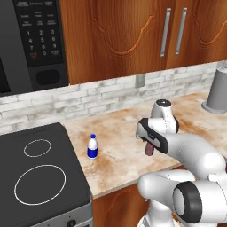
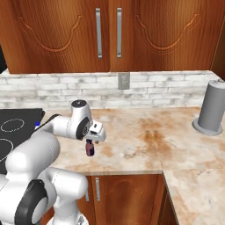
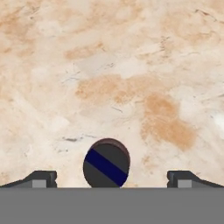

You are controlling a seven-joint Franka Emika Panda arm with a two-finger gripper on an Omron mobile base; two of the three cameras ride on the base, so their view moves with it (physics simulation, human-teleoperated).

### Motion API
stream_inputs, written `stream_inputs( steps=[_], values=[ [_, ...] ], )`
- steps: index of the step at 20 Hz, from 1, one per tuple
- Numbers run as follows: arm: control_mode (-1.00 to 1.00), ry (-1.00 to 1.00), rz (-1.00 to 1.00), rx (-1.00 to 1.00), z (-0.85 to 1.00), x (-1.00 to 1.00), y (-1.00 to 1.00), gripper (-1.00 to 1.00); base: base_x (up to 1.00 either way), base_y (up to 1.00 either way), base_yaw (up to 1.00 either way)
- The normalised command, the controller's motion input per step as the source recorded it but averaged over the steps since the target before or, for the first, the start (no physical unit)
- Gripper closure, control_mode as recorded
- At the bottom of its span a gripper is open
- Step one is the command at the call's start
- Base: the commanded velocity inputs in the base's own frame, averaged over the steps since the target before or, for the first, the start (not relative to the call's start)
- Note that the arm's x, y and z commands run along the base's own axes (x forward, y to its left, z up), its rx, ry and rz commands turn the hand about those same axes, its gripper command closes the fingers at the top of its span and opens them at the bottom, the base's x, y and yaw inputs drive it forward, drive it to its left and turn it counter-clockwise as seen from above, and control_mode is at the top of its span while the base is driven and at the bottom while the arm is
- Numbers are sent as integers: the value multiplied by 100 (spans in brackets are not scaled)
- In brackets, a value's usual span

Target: Place the drinks on the dining counter in a tight cluster.

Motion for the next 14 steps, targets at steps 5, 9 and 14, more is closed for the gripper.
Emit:
stream_inputs(
  steps=[5, 9, 14],
  values=[
    [-100, 3, 0, 0, -6, 8, 0, -100, 0, 0, 0],
    [-100, 1, 0, 0, -16, 0, 0, -100, 0, 0, 0],
    [-100, 2, 0, 0, -21, 3, 0, -100, 0, 0, 0]
  ],
)
